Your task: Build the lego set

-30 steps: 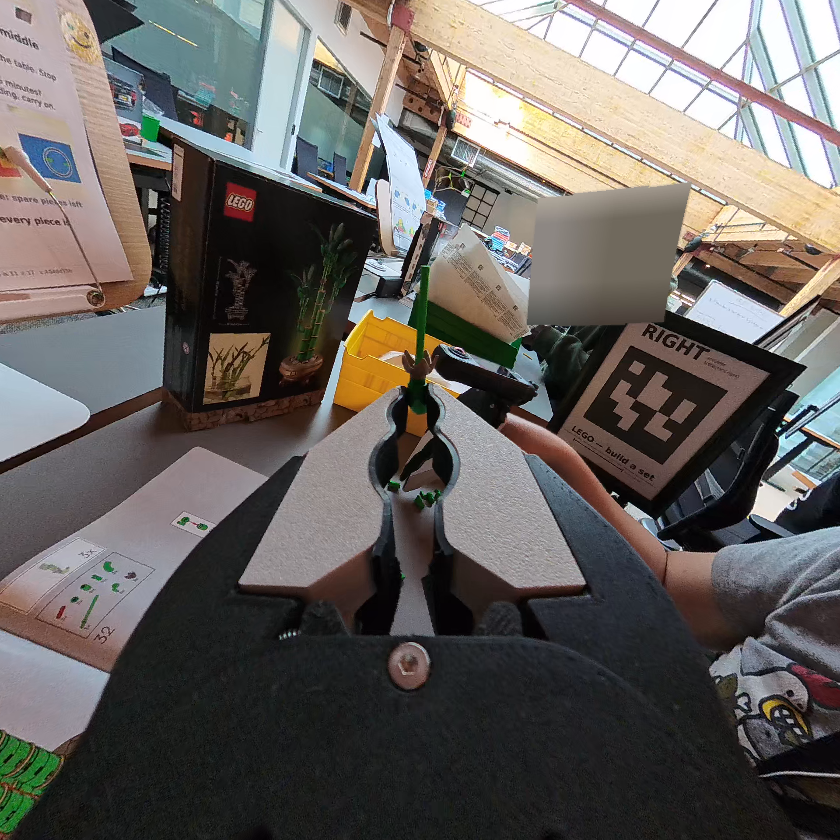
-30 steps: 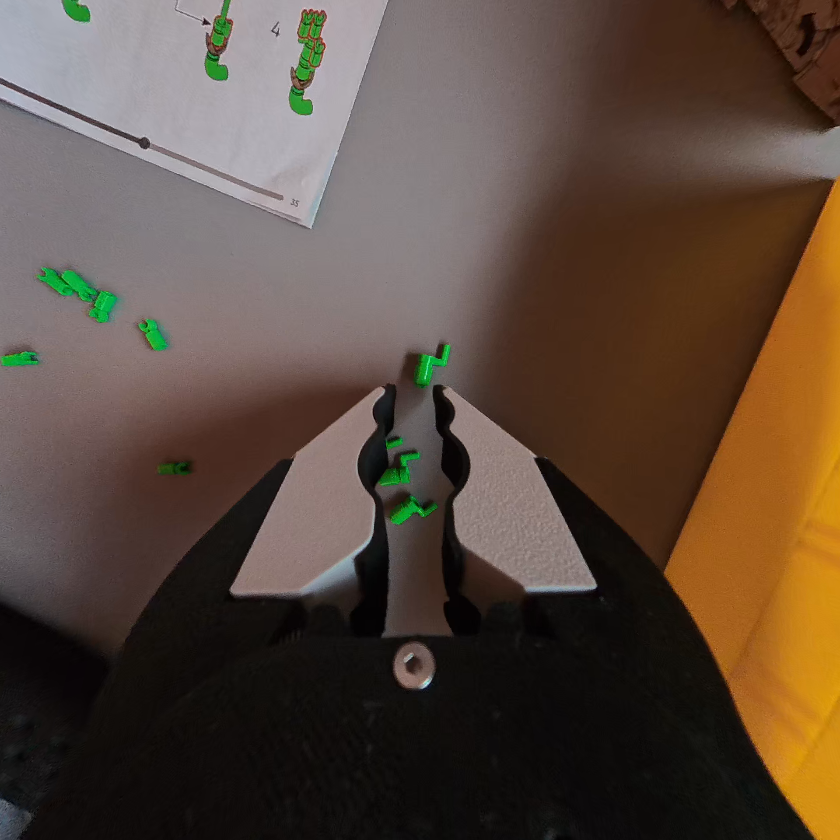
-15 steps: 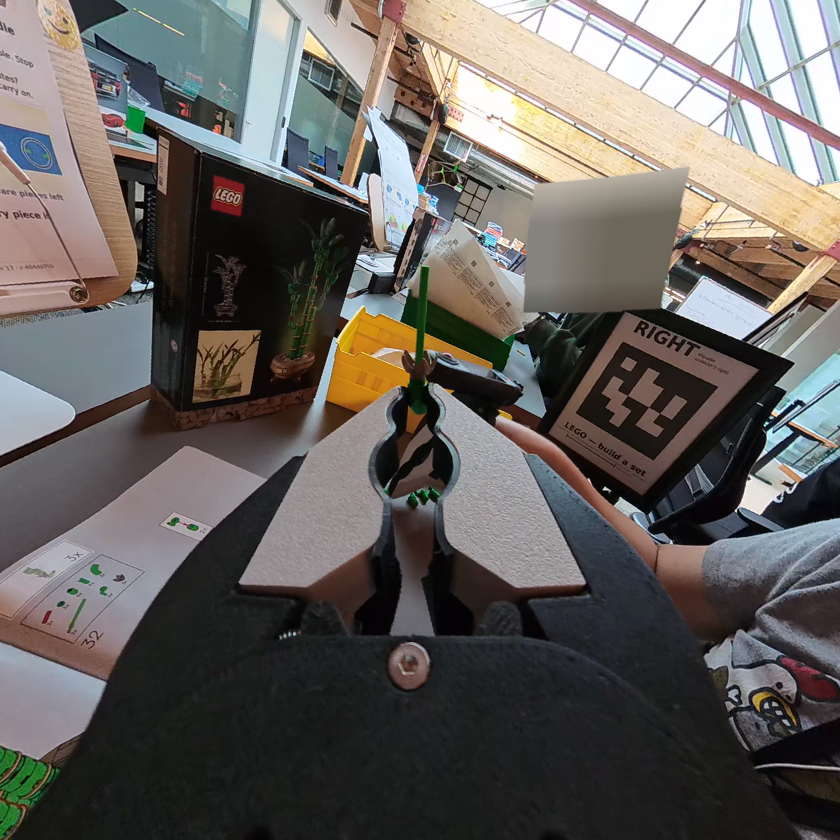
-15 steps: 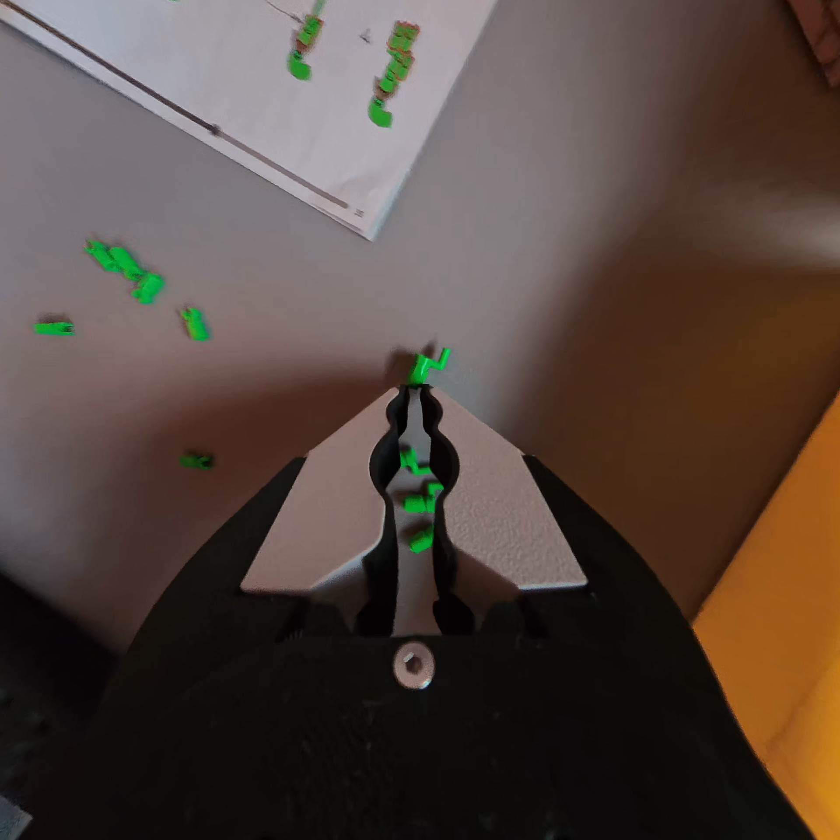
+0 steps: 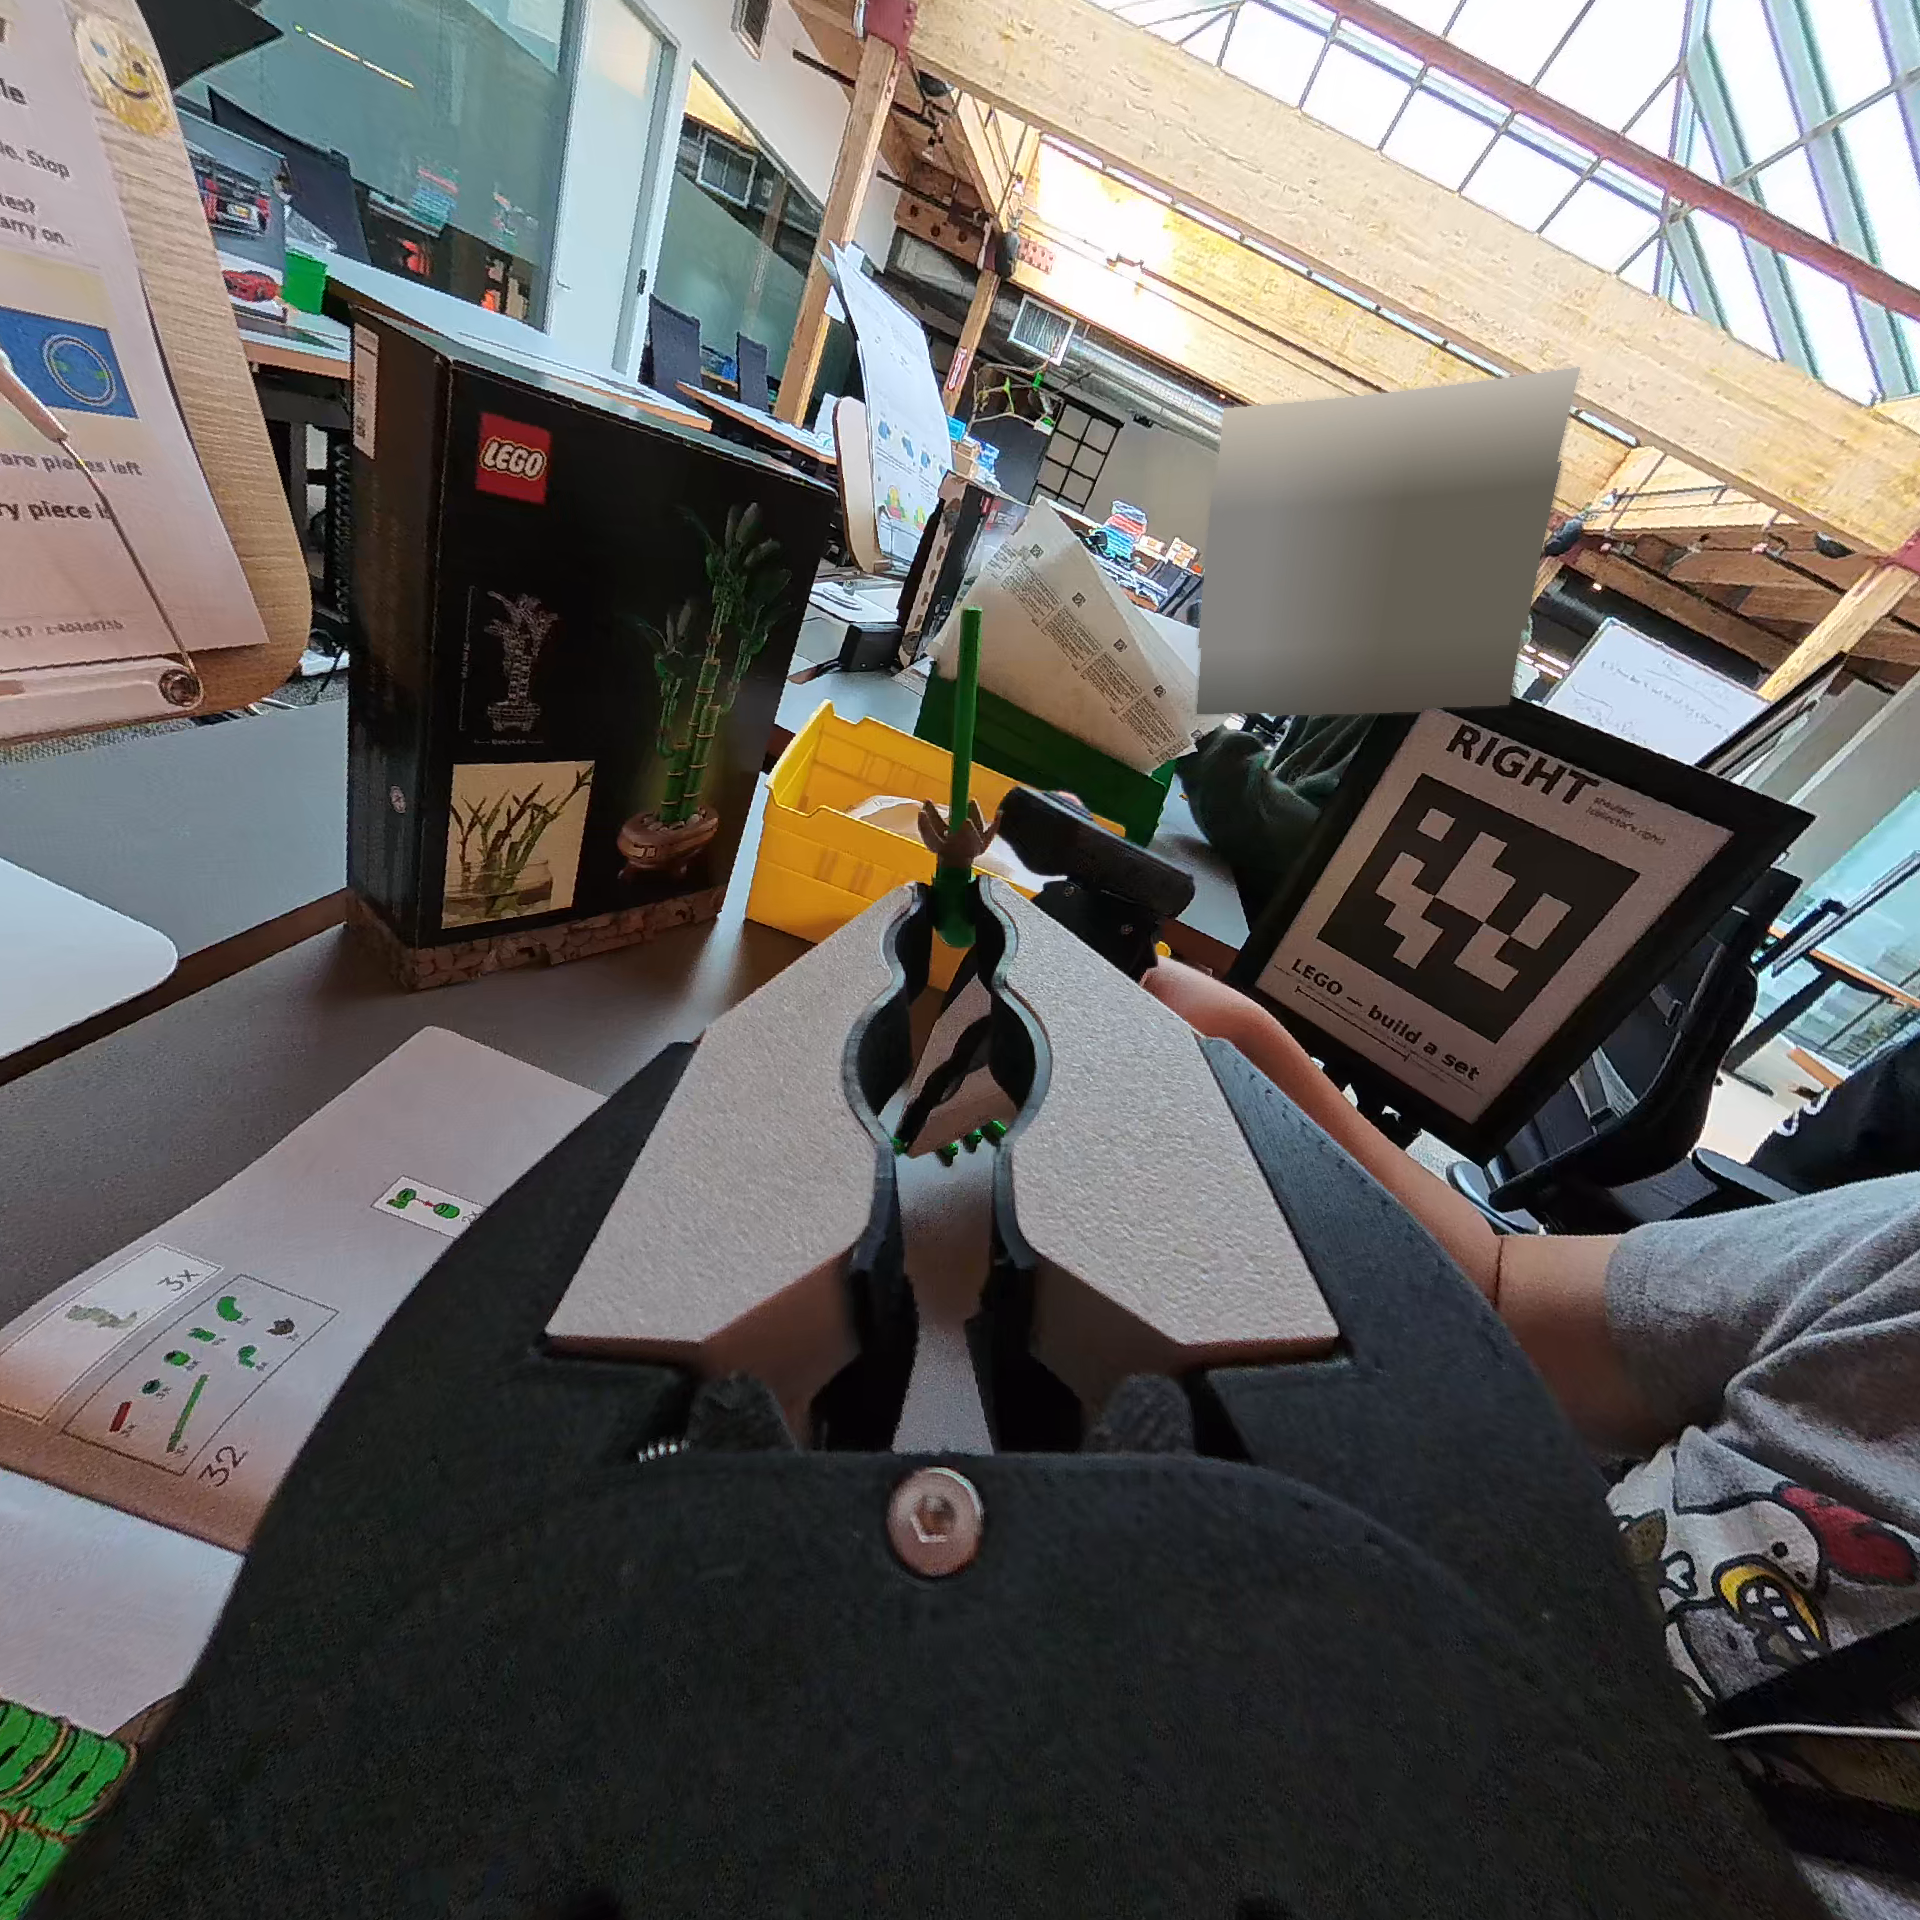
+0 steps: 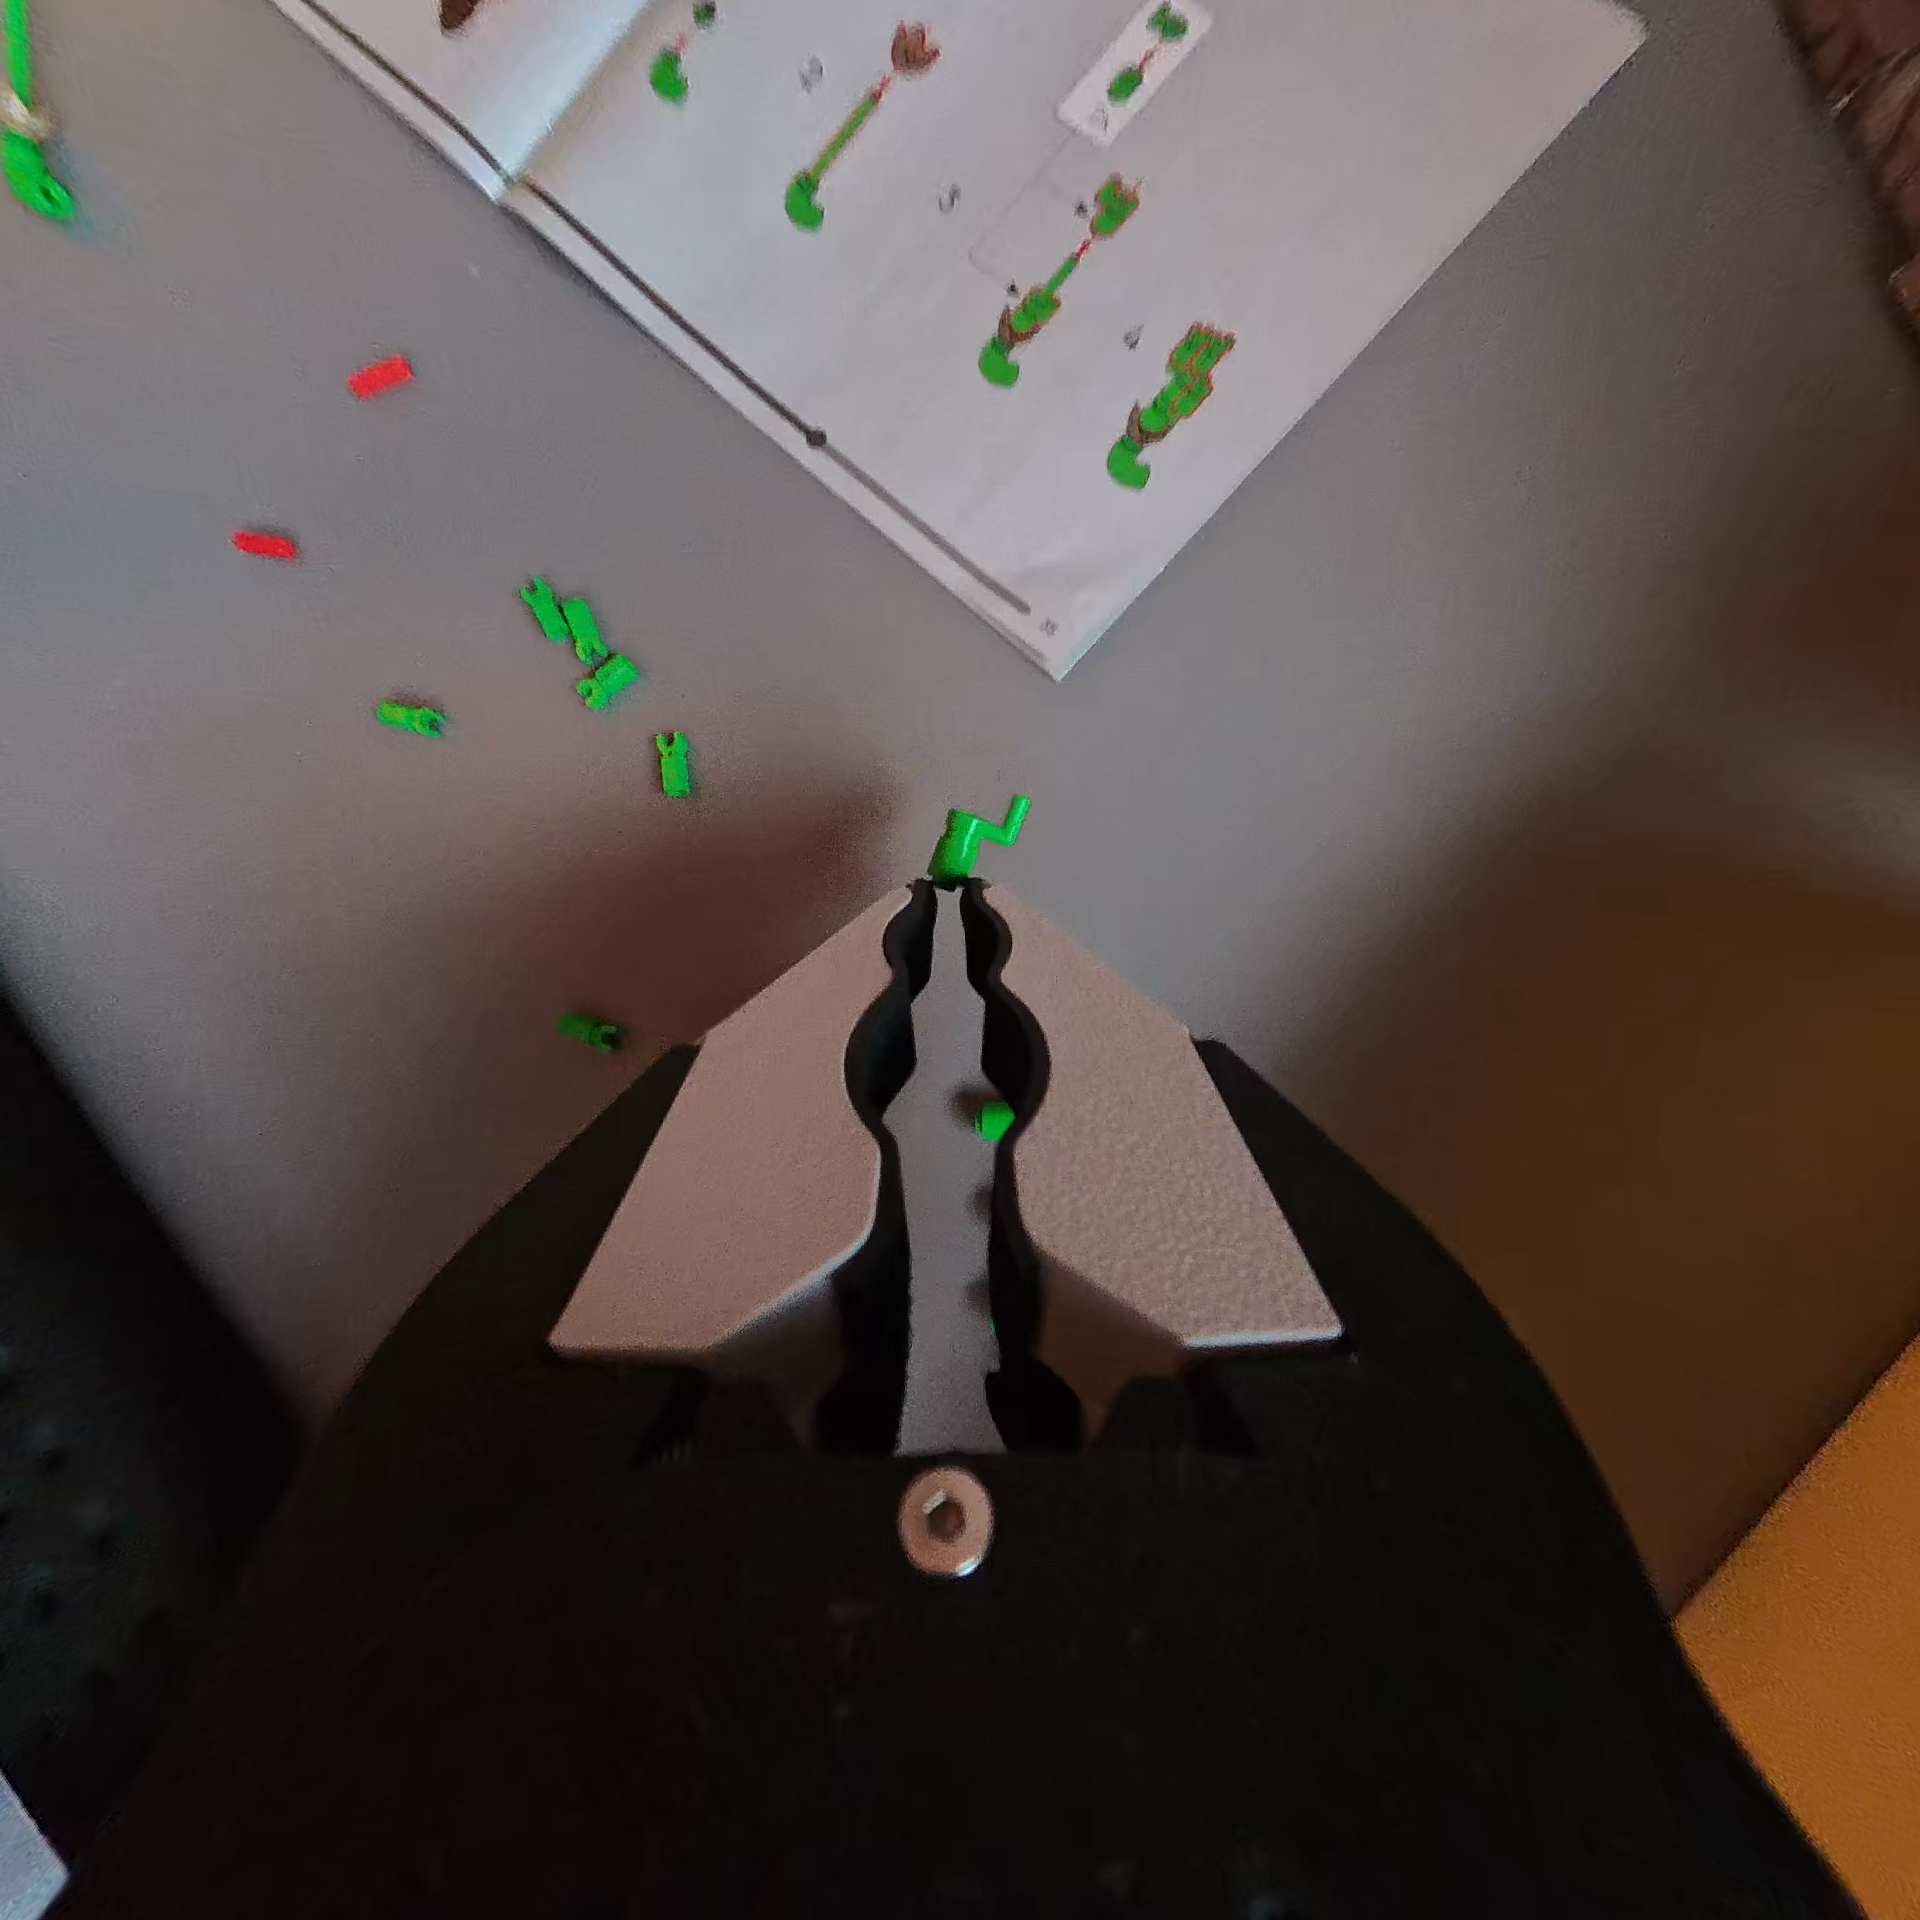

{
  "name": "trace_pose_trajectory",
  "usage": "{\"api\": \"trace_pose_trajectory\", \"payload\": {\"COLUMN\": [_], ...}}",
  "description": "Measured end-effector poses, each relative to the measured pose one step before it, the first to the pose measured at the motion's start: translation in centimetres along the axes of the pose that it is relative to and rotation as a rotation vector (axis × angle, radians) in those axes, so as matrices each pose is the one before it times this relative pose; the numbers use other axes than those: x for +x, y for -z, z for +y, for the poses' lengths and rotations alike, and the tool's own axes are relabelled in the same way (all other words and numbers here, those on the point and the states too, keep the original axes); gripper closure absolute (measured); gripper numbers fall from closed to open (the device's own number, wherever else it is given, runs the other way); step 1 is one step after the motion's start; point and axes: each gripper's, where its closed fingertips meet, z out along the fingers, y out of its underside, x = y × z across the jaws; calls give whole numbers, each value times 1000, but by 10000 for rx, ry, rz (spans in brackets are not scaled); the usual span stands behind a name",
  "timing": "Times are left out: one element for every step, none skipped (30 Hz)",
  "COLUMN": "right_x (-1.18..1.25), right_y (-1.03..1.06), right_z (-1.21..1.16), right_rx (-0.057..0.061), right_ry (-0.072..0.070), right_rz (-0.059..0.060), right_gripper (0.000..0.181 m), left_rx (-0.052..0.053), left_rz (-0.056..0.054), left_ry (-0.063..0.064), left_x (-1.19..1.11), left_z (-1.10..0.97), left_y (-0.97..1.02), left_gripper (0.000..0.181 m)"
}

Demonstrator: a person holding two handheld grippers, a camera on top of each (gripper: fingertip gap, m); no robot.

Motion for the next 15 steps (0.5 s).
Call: {"api": "trace_pose_trajectory", "payload": {"right_x": [-215, -184, -39, 86, 140, 9, -77, -169, -345, -273, -74, 96, 254, 434, 475], "right_y": [-162, -144, -146, -170, -168, -183, -154, -116, -56, 36, 94, 171, 228, 253, 205], "right_z": [272, 214, 253, 325, 370, 359, 178, 40, -25, -98, -110, -40, -86, -238, -342], "right_rx": [-196, -177, -209, -238, -267, -253, -125, -14, 47, 114, 136, 104, 159, 256, 287], "right_ry": [108, 145, 196, 210, 147, 77, 46, -14, -91, -151, -211, -209, -149, -154, -250], "right_rz": [-53, -3, 107, 179, 181, 69, -19, -99, -253, -240, -133, -58, 25, 119, 96], "right_gripper": [176, 176, 176, 176, 176, 176, 176, 175, 175, 174, 171, 169, 168, 169, 170], "left_rx": [-5, 1, -2, -2, 2, 6, 0, -6, -9, -8, -3, 2, 1, 7, 8], "left_rz": [9, 8, 1, -5, -4, 4, 5, 1, -5, -1, 11, 7, 1, 2, 2], "left_ry": [5, 1, 2, 5, 11, 13, 12, -1, -10, -6, 0, -1, -3, -3, -1], "left_x": [2, 1, -12, -30, -29, -12, -9, 4, -2, 16, 28, 28, 22, 12, 20], "left_z": [1, -17, -4, 2, -5, -10, 1, -1, 6, -2, -12, -17, -25, -28, -25], "left_y": [1, 11, 13, 19, 8, 13, 4, 4, 0, 7, 10, 14, 15, 16, 10], "left_gripper": [176, 176, 176, 176, 176, 176, 176, 175, 176, 175, 175, 175, 176, 176, 176]}}
